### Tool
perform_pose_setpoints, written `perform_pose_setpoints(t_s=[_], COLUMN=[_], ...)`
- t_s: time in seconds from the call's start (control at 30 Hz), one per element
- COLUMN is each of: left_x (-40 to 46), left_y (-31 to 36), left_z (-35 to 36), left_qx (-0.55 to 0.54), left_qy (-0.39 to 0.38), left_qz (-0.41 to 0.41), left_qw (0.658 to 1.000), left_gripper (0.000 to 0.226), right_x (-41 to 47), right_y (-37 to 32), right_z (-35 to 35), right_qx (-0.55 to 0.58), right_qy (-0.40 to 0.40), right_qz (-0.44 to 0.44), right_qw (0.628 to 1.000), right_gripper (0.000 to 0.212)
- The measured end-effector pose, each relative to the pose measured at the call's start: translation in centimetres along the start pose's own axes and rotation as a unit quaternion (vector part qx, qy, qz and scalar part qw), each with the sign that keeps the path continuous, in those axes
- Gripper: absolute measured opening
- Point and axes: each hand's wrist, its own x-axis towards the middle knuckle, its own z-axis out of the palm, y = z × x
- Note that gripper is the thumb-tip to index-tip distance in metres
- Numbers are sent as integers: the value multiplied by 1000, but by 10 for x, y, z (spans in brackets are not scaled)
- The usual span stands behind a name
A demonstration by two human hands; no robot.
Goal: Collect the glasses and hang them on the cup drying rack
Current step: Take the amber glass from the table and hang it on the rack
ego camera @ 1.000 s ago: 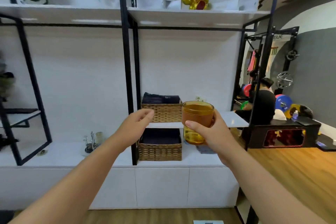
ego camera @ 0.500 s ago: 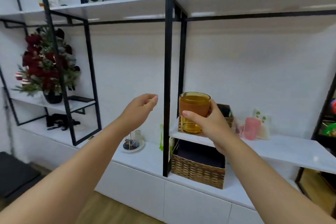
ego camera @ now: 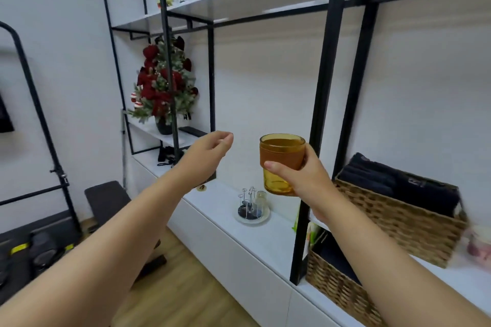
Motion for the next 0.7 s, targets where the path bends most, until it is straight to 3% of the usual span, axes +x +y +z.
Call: perform_pose_setpoints(t_s=[0.2, 0.4, 0.7], left_x=[68, 159, 273], left_y=[-58, -114, -184], left_z=[-25, -49, -66], left_qx=[18, 45, -16], left_qy=[10, -31, -51], left_qz=[0, 16, 24], left_qw=[1000, 998, 998], left_gripper=[49, 51, 62], right_x=[82, 172, 292], right_y=[38, 60, 91], right_z=[70, 144, 200], right_qx=[2, 0, -22], right_qy=[-14, 0, 20], right_qz=[-5, 3, -8], right_qw=[1000, 1000, 1000], right_gripper=[71, 75, 71])
